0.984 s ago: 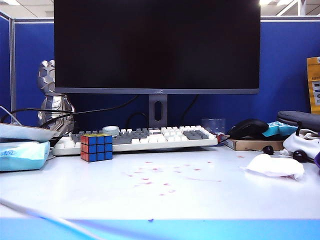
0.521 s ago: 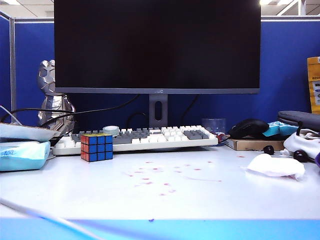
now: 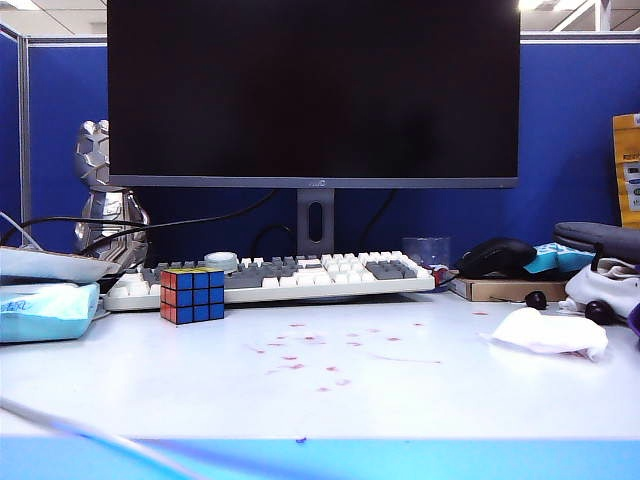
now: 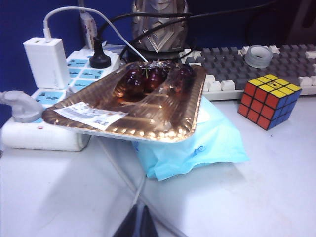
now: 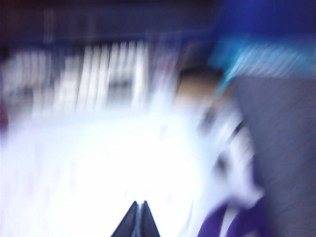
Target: Use the wet wipes on the table to wipe the cherry juice off the table, then put the wipes back on the table.
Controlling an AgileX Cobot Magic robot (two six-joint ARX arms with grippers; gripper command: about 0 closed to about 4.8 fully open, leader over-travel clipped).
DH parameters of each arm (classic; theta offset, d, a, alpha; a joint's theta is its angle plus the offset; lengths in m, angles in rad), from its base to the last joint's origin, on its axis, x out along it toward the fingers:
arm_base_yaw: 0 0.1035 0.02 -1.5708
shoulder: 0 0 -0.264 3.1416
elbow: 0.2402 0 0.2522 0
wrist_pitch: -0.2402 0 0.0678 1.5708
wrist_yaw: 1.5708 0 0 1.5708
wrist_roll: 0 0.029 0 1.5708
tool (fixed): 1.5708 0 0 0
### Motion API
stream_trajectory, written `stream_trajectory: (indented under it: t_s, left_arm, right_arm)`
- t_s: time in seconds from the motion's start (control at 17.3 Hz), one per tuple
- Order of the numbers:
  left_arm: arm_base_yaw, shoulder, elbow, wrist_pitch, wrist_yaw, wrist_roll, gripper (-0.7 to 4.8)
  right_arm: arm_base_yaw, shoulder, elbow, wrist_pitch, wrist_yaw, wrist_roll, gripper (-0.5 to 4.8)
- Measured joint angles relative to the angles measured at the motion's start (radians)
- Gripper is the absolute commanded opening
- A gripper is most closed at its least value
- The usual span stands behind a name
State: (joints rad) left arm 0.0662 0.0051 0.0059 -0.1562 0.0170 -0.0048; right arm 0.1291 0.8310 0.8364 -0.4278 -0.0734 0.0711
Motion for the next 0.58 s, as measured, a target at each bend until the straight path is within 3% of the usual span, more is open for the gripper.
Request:
stream_trajectory:
  t_s: [0.17,0.29,0.41,0.52,0.58]
  left_arm:
    - [0.0,0.0,0.0,0.0,0.001,0.0,-0.02]
    - [0.0,0.0,0.0,0.0,0.001,0.0,-0.02]
    - [0.0,0.0,0.0,0.0,0.001,0.0,-0.02]
    - [0.0,0.0,0.0,0.0,0.001,0.0,-0.02]
    - [0.0,0.0,0.0,0.0,0.001,0.0,-0.02]
  right_arm:
    - [0.073,0.313,0.177,-0.163,-0.012,-0.012,-0.06]
    - [0.087,0.523,0.245,-0.149,-0.101,0.022,-0.05]
    - [0.087,0.66,0.263,-0.151,-0.126,0.037,0.05]
    - [0.086,0.754,0.285,-0.149,-0.126,0.04,2.27]
    - [0.086,0.79,0.298,-0.145,-0.126,0.04,2.66]
